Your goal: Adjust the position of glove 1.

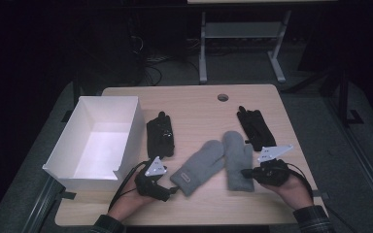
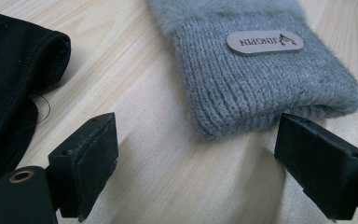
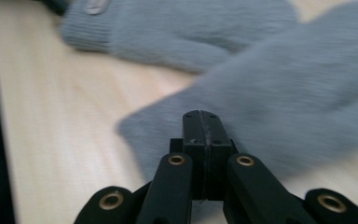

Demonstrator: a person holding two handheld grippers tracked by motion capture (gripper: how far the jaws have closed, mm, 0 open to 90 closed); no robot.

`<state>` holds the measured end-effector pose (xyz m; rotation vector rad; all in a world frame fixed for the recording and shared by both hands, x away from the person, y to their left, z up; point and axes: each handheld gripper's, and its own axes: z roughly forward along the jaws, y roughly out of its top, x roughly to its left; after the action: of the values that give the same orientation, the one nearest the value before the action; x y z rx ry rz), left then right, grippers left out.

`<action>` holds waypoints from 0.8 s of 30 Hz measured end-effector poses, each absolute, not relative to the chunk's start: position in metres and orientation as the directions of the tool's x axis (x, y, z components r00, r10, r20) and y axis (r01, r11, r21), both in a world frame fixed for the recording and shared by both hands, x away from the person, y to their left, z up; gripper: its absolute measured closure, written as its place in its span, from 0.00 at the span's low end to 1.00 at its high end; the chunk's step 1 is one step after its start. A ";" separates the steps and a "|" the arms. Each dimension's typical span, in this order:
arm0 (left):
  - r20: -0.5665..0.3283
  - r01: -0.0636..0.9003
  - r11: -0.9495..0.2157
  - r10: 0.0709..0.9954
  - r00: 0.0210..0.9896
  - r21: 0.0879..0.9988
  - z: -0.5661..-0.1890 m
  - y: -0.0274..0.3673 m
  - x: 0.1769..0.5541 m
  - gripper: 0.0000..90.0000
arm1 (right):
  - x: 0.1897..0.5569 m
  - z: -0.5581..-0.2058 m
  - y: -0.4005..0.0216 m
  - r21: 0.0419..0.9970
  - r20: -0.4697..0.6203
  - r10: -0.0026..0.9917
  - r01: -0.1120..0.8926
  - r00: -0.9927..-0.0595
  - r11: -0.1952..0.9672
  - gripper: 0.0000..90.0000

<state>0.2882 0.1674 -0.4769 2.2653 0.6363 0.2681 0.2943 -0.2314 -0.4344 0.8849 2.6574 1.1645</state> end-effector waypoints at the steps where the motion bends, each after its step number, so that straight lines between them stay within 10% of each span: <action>1: -0.002 0.363 -0.593 0.520 0.854 0.719 -0.477 0.167 0.288 0.14 | 0.297 -0.434 -0.234 0.702 0.122 0.560 0.470 -0.819 0.535 1.00; 24: -0.004 0.368 -0.588 0.526 0.850 0.720 -0.477 0.167 0.288 0.14 | 0.368 -0.457 -0.240 0.662 0.098 0.625 0.520 -0.774 0.540 1.00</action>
<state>0.2885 0.1670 -0.4768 2.2630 0.6461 0.2687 0.3675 -0.2400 -0.4571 0.9821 2.6220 1.0508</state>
